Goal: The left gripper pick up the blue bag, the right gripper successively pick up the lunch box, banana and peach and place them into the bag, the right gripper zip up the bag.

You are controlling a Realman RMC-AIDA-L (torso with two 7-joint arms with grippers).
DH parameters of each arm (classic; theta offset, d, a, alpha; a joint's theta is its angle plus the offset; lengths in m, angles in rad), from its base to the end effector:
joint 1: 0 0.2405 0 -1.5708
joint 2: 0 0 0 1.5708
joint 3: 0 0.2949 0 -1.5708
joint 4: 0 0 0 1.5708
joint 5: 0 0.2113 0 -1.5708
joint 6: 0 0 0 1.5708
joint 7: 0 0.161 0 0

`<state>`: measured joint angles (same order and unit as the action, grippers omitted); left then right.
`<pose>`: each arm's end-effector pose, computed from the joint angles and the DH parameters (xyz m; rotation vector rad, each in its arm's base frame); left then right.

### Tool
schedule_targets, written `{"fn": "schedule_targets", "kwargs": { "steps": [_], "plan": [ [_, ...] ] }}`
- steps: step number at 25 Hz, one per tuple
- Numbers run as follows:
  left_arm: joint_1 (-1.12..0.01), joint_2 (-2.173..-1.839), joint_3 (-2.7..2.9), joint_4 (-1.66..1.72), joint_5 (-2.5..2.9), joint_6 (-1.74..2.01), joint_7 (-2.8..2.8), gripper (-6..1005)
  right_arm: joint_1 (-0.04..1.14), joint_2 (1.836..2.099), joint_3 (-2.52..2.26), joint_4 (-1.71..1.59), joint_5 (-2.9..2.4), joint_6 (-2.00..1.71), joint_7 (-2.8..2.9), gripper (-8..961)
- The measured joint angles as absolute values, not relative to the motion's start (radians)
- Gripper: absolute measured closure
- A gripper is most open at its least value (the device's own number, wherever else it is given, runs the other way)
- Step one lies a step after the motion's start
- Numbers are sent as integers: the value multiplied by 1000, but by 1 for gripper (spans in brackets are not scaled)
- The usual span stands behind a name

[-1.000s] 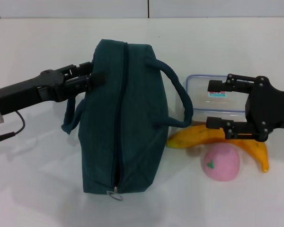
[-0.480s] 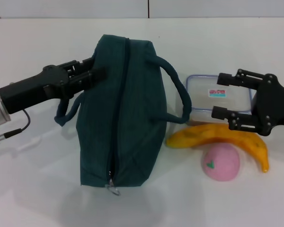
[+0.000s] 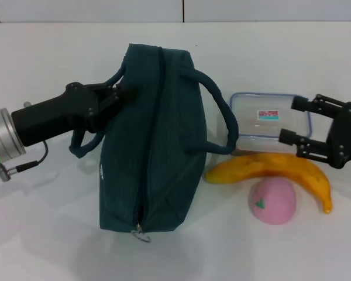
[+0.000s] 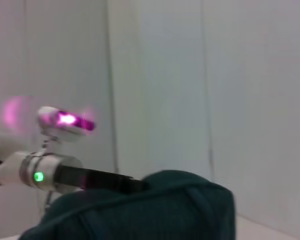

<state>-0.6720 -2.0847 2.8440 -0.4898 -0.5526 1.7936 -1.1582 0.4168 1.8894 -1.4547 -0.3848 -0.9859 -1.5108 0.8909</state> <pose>-0.2903 0.3449 -0.0199 -2.4943 -0.6992 -1.0644 0.2997 0.3291 -0.0138 -2.5585 0.2736 0.9883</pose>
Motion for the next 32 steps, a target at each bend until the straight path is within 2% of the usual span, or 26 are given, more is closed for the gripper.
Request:
{"fn": "schedule_targets", "kwargs": {
  "steps": [2, 5, 14, 32],
  "plan": [
    [-670, -2084, 2844, -488, -570, 1793, -1157, 870, 402, 1899, -1422, -374, -989, -1511, 893, 230],
    [-662, -2084, 2843, -487, -601, 1788, -1142, 960, 390, 1905, -1407, -366, -1029, -1513, 898, 230],
    [-620, -2083, 2842, -438, -696, 1784, -1050, 960, 392, 1889, -1405, -364, -1192, -1492, 937, 230],
    [-630, -2079, 2844, -438, -694, 1773, -1043, 961, 453, 1909, -1370, -364, -1230, -1247, 1078, 230]
  ]
}}
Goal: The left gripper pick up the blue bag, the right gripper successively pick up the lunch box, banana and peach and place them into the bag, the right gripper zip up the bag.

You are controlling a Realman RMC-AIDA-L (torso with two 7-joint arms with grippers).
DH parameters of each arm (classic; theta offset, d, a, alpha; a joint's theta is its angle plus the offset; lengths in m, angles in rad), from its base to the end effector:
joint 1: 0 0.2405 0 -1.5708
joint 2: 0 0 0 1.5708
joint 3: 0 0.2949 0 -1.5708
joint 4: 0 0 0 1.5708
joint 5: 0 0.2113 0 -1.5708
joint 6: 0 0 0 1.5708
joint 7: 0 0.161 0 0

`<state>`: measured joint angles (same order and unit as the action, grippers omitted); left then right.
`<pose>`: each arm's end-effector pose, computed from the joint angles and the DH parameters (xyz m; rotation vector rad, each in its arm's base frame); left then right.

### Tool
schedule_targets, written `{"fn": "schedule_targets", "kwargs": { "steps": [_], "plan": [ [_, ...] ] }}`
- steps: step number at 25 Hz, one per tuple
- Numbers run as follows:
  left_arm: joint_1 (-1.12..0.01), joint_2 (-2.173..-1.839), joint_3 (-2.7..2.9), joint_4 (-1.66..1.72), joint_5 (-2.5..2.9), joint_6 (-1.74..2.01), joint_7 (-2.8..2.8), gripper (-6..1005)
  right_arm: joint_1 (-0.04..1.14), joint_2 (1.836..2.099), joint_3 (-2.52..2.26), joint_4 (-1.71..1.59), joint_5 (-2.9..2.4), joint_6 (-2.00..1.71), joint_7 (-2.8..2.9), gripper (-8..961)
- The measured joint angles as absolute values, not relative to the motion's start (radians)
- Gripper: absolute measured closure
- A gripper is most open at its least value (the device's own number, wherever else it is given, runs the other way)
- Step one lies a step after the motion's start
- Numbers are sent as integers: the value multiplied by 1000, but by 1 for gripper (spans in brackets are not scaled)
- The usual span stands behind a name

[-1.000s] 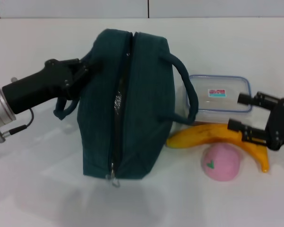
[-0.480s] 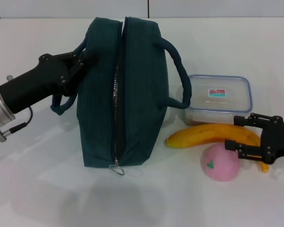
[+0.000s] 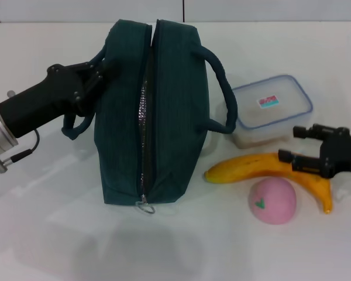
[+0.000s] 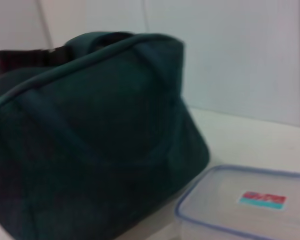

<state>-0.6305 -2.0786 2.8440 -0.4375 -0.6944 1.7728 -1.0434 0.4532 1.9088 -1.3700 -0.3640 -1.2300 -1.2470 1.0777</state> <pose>-0.2949 0.3471 -0.0092 -2.3404 -0.5699 -1.1285 0.3361 0.3494 -0.0391 -2.5824 0.5842 0.6318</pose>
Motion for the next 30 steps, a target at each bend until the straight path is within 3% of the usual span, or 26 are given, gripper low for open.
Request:
{"fn": "schedule_targets", "kwargs": {
  "steps": [9, 15, 22, 26, 30],
  "plan": [
    [-632, -2079, 2844, -443, -694, 1772, -1036, 961, 373, 1906, -1190, -367, -1227, -1326, 1124, 231],
    [-632, -2083, 2844, -436, -691, 1774, -1005, 961, 316, 1968, -858, -331, -1226, -1343, 1247, 231],
    [-630, -2085, 2844, -434, -687, 1778, -997, 961, 398, 1979, -699, -142, -1223, -1256, 1424, 231],
    [-628, -2086, 2844, -417, -686, 1779, -984, 961, 441, 2005, -713, -116, -1235, -1216, 1506, 233],
    [-625, -2085, 2844, -387, -685, 1779, -948, 961, 473, 2012, -743, -107, -1238, -1217, 1586, 236]
  ]
}}
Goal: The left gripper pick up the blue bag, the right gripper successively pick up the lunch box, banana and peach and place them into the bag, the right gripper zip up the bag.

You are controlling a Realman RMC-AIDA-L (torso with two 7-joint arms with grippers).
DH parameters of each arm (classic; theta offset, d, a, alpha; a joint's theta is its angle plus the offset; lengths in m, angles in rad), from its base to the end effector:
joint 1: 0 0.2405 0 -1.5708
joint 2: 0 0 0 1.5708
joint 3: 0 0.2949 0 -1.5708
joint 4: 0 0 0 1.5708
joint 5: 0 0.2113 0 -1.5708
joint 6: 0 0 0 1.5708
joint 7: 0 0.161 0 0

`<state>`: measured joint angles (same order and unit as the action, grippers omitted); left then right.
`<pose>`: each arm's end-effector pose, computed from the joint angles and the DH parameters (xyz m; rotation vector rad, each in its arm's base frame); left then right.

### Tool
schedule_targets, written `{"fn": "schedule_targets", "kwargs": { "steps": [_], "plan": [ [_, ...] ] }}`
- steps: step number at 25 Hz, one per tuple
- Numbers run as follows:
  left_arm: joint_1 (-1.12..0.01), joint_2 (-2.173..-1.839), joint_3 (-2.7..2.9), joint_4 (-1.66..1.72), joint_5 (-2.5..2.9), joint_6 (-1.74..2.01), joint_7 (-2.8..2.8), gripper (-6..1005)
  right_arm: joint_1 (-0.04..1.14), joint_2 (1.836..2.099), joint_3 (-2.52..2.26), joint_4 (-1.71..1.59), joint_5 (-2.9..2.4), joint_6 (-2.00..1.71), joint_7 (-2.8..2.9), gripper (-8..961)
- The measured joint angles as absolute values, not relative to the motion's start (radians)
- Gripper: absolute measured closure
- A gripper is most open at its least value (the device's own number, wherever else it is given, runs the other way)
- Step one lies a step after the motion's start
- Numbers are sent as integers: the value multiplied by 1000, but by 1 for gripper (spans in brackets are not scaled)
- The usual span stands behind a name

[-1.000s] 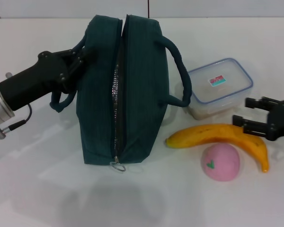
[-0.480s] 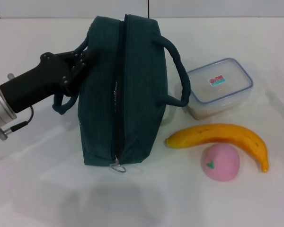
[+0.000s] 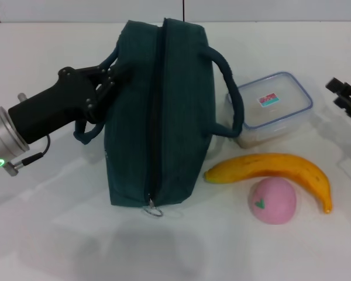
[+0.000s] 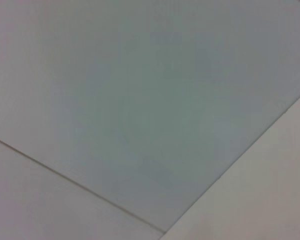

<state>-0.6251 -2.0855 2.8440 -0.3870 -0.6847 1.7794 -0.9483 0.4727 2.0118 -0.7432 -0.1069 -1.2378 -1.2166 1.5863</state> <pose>-0.2876 0.3415 -0.0212 -2.3575 -0.4789 -1.1508 0.3603 0.3612 -0.0322 -1.6930 1.5804 1.2568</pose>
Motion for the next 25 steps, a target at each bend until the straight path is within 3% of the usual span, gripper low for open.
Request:
{"fn": "schedule_targets", "kwargs": {
  "steps": [25],
  "plan": [
    [-633, -2087, 2844, -343, -664, 1783, -880, 962, 621, 2014, -830, -65, -1240, -1034, 1919, 254]
  ]
}}
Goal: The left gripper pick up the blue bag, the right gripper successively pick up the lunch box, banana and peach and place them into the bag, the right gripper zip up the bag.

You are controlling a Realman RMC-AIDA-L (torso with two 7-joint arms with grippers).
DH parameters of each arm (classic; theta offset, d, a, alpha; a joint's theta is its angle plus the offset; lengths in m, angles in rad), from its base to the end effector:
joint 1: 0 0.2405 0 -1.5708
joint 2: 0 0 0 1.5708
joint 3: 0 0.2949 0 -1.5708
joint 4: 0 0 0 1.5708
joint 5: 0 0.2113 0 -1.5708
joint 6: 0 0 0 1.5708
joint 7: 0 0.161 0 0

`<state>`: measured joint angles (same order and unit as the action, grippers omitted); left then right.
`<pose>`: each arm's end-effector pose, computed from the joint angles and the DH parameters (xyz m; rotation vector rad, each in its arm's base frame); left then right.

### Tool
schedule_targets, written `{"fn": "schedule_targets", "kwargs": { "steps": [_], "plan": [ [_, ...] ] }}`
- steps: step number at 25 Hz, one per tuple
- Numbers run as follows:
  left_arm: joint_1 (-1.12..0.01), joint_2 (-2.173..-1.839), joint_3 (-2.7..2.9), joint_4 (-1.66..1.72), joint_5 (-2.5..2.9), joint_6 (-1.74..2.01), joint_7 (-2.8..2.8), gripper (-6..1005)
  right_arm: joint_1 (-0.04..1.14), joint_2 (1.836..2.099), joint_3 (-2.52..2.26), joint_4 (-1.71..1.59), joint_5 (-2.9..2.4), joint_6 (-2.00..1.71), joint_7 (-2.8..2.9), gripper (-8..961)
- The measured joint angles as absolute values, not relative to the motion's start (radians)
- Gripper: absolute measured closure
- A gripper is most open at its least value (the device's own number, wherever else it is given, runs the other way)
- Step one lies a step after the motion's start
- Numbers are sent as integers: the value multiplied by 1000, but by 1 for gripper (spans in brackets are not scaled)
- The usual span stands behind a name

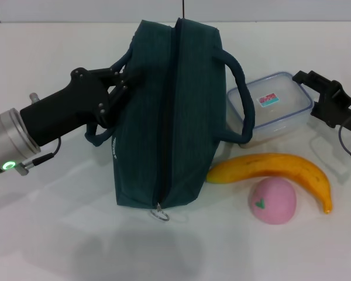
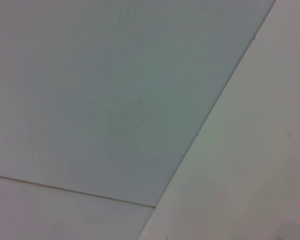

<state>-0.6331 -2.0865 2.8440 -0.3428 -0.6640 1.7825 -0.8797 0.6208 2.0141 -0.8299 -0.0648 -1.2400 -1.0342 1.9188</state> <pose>-0.2781 0.3399 -0.0306 -2.3851 -0.4020 -1.1705 0.3324 0.4042 -0.0587 -1.5674 1.9406 1.2147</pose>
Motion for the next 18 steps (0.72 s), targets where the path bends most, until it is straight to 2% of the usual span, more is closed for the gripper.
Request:
{"fn": "schedule_targets", "kwargs": {
  "steps": [18],
  "plan": [
    [-643, -2085, 2844, -328, -660, 1780, -867, 960, 663, 2022, -832, -68, -1238, -994, 1912, 266]
  ]
}}
